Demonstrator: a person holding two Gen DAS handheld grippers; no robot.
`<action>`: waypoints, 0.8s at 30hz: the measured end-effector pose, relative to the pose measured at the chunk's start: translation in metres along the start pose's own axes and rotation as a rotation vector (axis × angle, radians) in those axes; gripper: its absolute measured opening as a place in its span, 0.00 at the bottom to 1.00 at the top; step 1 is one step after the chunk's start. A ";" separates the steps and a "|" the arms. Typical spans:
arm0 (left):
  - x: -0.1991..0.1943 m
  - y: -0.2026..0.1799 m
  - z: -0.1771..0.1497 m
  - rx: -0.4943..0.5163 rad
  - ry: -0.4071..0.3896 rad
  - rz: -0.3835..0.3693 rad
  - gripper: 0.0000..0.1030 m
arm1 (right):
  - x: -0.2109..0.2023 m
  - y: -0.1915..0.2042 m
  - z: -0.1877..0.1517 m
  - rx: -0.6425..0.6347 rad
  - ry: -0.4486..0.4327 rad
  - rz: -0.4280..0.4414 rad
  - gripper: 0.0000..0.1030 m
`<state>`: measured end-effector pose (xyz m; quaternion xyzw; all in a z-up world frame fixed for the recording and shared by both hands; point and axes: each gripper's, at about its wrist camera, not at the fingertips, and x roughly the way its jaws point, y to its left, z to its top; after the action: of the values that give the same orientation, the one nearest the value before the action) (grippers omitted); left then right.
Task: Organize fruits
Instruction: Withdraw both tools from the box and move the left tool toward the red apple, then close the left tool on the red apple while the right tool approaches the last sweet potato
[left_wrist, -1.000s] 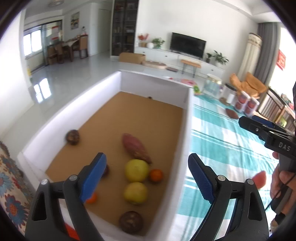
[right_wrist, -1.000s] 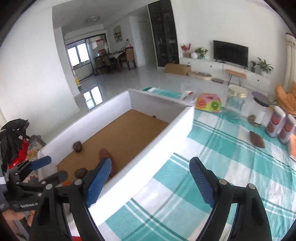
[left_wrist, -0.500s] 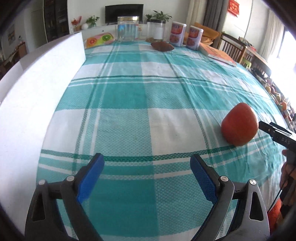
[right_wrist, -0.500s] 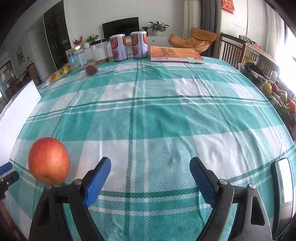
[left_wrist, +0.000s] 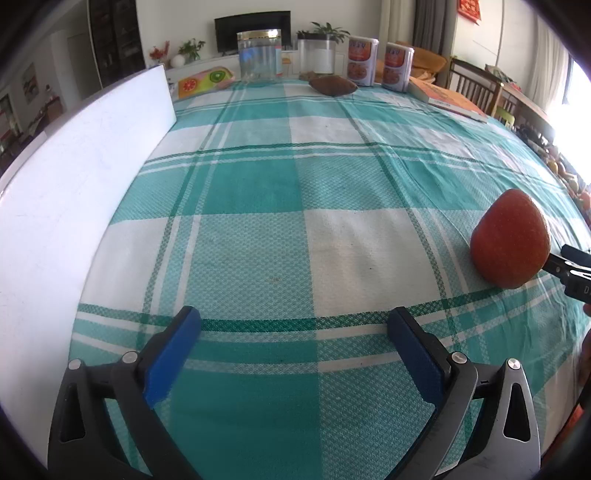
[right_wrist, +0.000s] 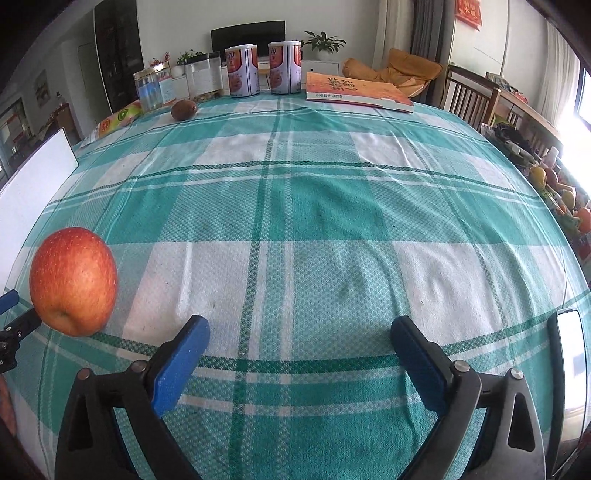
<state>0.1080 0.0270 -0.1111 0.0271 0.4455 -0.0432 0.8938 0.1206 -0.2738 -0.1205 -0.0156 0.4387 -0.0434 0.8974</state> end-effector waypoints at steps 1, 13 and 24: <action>0.000 0.000 0.000 0.000 0.000 0.000 0.99 | 0.000 0.000 0.000 0.000 0.001 0.002 0.97; -0.003 -0.002 -0.002 0.028 -0.001 -0.055 0.97 | 0.000 0.001 0.000 -0.002 0.004 0.001 0.99; -0.018 -0.122 0.027 0.354 -0.073 -0.269 0.97 | 0.000 0.001 0.000 0.001 0.004 0.007 0.99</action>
<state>0.1065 -0.0956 -0.0818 0.1225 0.3978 -0.2406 0.8768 0.1211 -0.2726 -0.1209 -0.0135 0.4405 -0.0403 0.8967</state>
